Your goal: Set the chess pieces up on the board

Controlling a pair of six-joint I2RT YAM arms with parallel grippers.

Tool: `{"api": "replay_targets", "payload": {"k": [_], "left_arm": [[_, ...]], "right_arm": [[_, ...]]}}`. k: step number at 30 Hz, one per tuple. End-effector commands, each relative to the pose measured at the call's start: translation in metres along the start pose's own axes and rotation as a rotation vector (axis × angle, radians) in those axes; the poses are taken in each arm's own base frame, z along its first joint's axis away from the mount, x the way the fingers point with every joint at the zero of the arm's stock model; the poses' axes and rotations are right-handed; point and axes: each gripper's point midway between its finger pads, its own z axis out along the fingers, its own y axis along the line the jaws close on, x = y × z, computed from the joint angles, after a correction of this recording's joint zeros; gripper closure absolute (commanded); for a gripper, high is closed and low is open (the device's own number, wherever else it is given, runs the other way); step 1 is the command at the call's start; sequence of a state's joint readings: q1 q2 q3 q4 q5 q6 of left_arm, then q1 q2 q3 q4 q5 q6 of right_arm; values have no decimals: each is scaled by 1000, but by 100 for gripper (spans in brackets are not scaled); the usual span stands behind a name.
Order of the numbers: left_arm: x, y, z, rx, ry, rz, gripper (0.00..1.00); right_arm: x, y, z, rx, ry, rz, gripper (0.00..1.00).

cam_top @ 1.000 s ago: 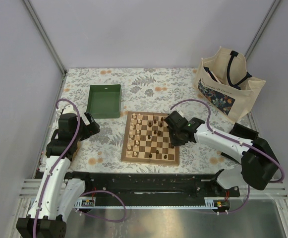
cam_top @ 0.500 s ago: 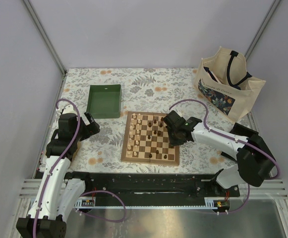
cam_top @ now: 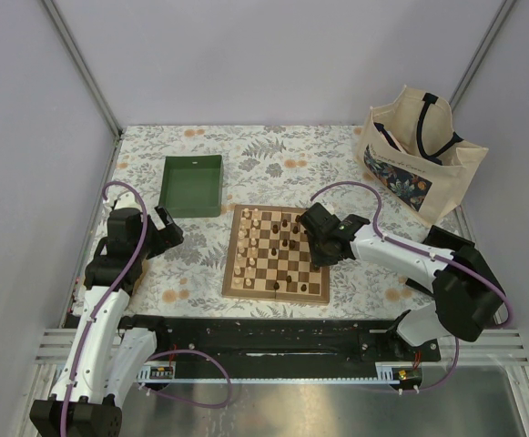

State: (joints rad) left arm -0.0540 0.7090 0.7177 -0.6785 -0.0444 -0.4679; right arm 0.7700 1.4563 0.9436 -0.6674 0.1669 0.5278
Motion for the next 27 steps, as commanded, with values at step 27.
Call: {"api": "replay_targets", "payload": {"k": [27], "left_arm": [[-17,-10,-2,43,-53,-1,1]], "right_arm": [[-23,11,-18,-52,-57,9,59]]}}
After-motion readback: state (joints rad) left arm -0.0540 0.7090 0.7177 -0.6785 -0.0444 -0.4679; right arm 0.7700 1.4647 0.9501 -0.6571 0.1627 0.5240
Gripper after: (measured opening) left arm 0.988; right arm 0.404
